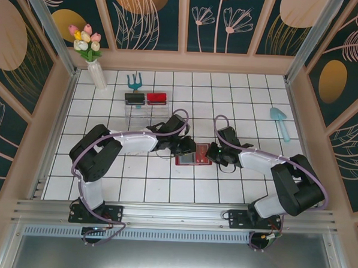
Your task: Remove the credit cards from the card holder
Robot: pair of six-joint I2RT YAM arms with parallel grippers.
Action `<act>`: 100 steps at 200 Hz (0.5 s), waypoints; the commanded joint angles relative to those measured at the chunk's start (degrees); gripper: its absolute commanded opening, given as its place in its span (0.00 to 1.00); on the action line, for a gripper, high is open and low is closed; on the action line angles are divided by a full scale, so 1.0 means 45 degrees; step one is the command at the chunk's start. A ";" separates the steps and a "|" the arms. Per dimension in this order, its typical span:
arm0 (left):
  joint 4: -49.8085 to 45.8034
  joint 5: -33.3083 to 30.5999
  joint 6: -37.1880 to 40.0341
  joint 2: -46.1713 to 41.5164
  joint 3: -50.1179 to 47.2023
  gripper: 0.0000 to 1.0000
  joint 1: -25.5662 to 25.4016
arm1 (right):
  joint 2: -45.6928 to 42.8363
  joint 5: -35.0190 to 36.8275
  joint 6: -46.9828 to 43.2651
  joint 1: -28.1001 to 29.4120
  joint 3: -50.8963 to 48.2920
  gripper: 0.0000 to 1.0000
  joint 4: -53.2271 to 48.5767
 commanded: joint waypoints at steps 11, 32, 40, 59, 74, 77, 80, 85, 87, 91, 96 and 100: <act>0.0327 0.0356 -0.0080 0.0079 0.0569 0.23 -0.0107 | 0.0636 0.0146 -0.0049 -0.0075 -0.0149 0.02 -0.0965; 0.0429 0.0516 -0.0167 0.0509 0.0670 0.24 -0.0211 | 0.0662 0.0156 -0.0103 -0.0074 -0.0119 0.02 -0.0985; 0.0430 0.0570 -0.0169 0.0690 0.0751 0.24 -0.0247 | 0.0683 0.0163 -0.0112 -0.0070 -0.0095 0.01 -0.1020; 0.0431 0.0724 -0.0171 0.1041 0.1033 0.24 -0.0340 | 0.0740 0.0171 -0.0149 -0.0072 -0.0071 0.02 -0.1029; 0.0346 0.0716 -0.0161 0.1225 0.1091 0.24 -0.0368 | 0.0759 0.0171 -0.0174 -0.0074 -0.0051 0.02 -0.1053; 0.0302 0.0667 -0.0171 0.1254 0.1073 0.24 -0.0374 | 0.0770 0.0171 -0.0172 -0.0075 -0.0051 0.02 -0.1044; 0.0236 0.0636 -0.0162 0.1262 0.1051 0.24 -0.0380 | 0.0773 0.0171 -0.0167 -0.0075 -0.0036 0.02 -0.1058; 0.0109 0.0543 -0.0145 0.1300 0.1023 0.24 -0.0371 | 0.0757 0.0190 -0.0166 -0.0075 -0.0031 0.02 -0.1068; 0.0052 0.0504 -0.0123 0.1304 0.1012 0.24 -0.0370 | 0.0770 0.0190 -0.0176 -0.0075 -0.0026 0.02 -0.1064; -0.0065 0.0416 -0.0089 0.1305 0.0991 0.24 -0.0381 | 0.0774 0.0190 -0.0182 -0.0087 -0.0031 0.02 -0.1064; -0.0219 0.0322 -0.0031 0.1300 0.0970 0.24 -0.0367 | 0.0772 0.0190 -0.0185 -0.0094 -0.0031 0.02 -0.1080; -0.0326 0.0247 -0.0010 0.1305 0.0942 0.24 -0.0368 | 0.0773 0.0201 -0.0185 -0.0094 -0.0031 0.02 -0.1078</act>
